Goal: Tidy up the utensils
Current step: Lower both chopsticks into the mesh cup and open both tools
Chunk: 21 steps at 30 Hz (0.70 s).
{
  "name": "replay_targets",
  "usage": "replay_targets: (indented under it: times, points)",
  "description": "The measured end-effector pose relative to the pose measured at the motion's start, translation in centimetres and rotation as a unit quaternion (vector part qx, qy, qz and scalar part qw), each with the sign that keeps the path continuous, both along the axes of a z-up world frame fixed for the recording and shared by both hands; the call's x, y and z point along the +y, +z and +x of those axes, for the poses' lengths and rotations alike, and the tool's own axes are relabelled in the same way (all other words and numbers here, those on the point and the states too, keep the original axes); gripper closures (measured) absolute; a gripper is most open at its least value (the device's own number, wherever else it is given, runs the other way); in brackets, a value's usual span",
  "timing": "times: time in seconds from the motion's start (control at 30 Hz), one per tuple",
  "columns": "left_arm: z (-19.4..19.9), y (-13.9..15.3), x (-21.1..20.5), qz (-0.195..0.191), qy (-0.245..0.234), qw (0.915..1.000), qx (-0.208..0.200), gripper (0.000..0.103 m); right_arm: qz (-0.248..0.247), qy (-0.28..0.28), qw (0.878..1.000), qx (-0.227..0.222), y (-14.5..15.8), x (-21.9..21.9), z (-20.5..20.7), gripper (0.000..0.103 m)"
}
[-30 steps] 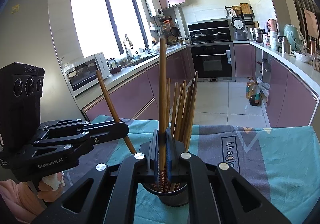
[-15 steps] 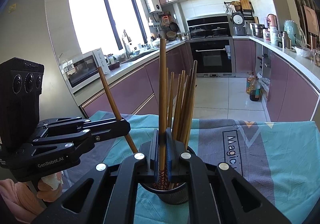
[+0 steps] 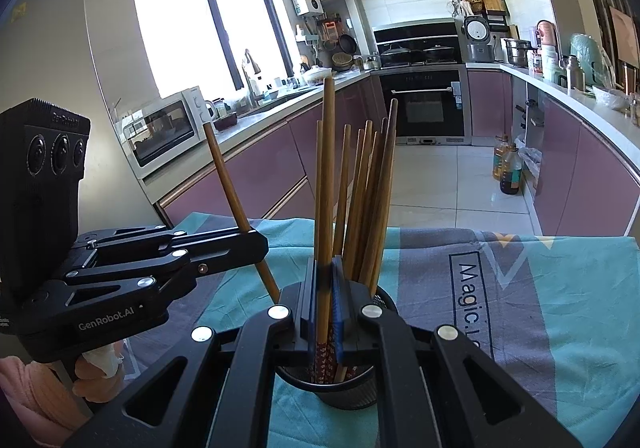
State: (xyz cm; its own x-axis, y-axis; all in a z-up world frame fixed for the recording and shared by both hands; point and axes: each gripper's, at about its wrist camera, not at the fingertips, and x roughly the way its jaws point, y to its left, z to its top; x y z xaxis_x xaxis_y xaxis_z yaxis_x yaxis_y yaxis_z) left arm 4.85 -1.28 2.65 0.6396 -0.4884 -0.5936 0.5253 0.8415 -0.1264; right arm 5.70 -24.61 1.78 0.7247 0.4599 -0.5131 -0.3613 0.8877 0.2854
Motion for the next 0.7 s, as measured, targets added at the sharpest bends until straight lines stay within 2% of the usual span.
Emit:
replay_targets:
  times: [0.7]
  points:
    - [1.1,-1.4,-0.3,0.000,0.000,0.9999,0.014,0.095,0.005,-0.006,1.000,0.013,-0.4,-0.1,0.9,0.097]
